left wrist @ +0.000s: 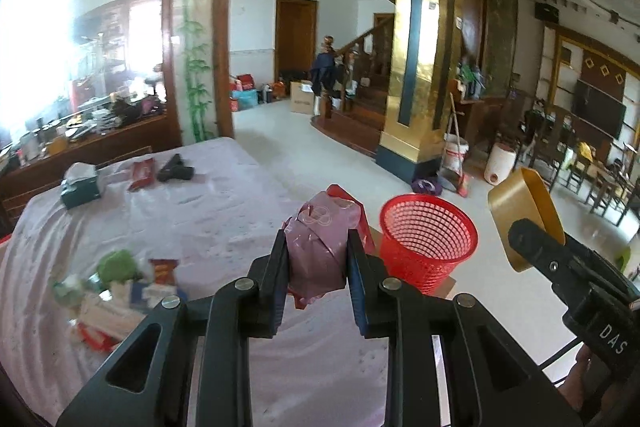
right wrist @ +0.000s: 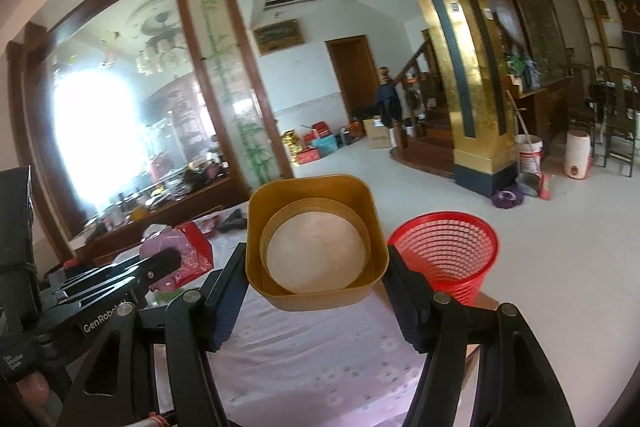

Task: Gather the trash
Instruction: 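Carry pink bag and yellow container with both tools over the red wastebasket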

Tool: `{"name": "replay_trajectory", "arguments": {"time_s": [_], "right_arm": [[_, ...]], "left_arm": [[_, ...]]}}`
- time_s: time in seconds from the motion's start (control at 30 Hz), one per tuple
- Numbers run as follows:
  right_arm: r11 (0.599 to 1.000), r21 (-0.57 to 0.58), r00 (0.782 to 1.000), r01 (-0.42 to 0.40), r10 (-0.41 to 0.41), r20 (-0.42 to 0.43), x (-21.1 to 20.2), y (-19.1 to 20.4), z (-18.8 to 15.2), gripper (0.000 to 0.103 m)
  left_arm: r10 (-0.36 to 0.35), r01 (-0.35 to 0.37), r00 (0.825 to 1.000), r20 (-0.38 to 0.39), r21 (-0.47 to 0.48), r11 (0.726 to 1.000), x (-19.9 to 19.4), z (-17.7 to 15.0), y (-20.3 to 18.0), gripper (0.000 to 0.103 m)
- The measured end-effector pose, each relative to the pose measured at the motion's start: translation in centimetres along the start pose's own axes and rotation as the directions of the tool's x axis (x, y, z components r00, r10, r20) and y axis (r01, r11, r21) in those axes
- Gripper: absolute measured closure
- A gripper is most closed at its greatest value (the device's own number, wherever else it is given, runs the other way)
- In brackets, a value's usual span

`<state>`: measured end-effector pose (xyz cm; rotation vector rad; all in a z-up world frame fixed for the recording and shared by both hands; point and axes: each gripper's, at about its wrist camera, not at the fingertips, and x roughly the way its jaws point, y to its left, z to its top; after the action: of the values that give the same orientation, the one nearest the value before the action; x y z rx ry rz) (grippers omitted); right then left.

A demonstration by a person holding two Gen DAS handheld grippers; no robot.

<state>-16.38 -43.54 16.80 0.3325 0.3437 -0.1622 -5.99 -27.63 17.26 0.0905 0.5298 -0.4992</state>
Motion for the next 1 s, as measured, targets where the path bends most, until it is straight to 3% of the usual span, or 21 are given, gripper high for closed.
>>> {"name": "replay_trajectory", "arguments": {"time_s": [0.4,0.53,1.0], "right_arm": [[0.991,0.052,0.992,0.127,-0.126,-0.024,4.3,-8.2,1.9,0.034],[0.990,0.069,0.992,0.122,-0.118,-0.053,6.6,-11.0,2.5,0.034],[0.972,0.158,0.972,0.175,-0.144,-0.185,15.6,-18.1,0.3,0.034]], "left_arm": [[-0.162,0.166,0.985,-0.060,0.067,0.984,8.4,3.3,-6.6,0.077],[-0.222,0.230,0.968,-0.113,0.057,0.972,12.0,4.2,-7.9,0.077],[-0.293,0.306,0.916,-0.274,0.004,0.952,23.2,4.9,-10.3,0.077]]}}
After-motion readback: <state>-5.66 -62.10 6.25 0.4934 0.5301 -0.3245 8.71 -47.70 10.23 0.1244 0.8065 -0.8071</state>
